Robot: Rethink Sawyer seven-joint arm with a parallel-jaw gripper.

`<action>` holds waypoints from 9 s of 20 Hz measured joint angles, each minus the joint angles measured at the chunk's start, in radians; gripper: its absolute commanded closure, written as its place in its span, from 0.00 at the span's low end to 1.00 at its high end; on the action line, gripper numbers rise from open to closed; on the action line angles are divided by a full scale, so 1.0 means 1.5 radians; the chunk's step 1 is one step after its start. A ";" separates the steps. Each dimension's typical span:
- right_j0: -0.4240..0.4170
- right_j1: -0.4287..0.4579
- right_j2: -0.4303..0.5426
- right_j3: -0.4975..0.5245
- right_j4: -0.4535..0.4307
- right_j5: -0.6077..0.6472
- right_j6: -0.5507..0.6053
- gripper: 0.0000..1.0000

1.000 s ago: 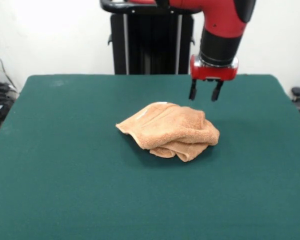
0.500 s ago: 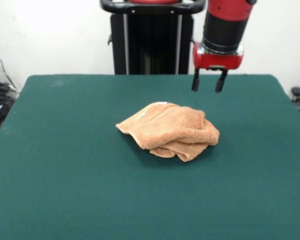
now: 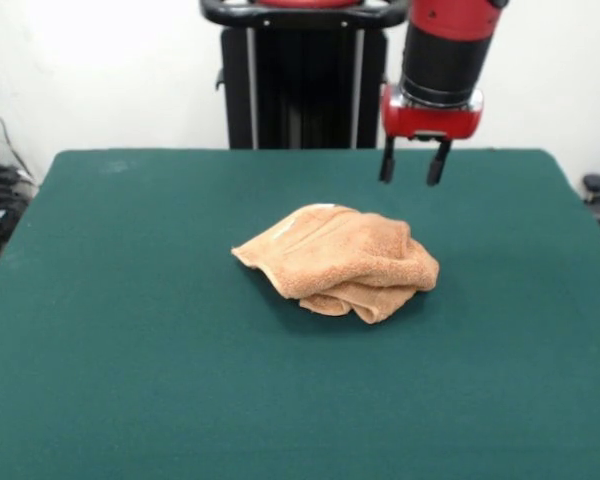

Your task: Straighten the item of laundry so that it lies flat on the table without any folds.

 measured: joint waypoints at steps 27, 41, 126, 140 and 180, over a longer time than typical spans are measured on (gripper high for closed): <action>-0.031 0.128 0.003 -0.165 0.000 0.089 0.000 0.00; -0.032 0.134 0.004 -0.180 0.000 0.111 0.000 0.00; -0.027 -0.049 0.003 -0.044 -0.040 0.093 0.000 1.00; -0.021 -0.198 -0.010 0.055 -0.041 0.110 0.000 1.00; -0.072 -0.211 -0.056 0.064 -0.094 0.058 0.000 1.00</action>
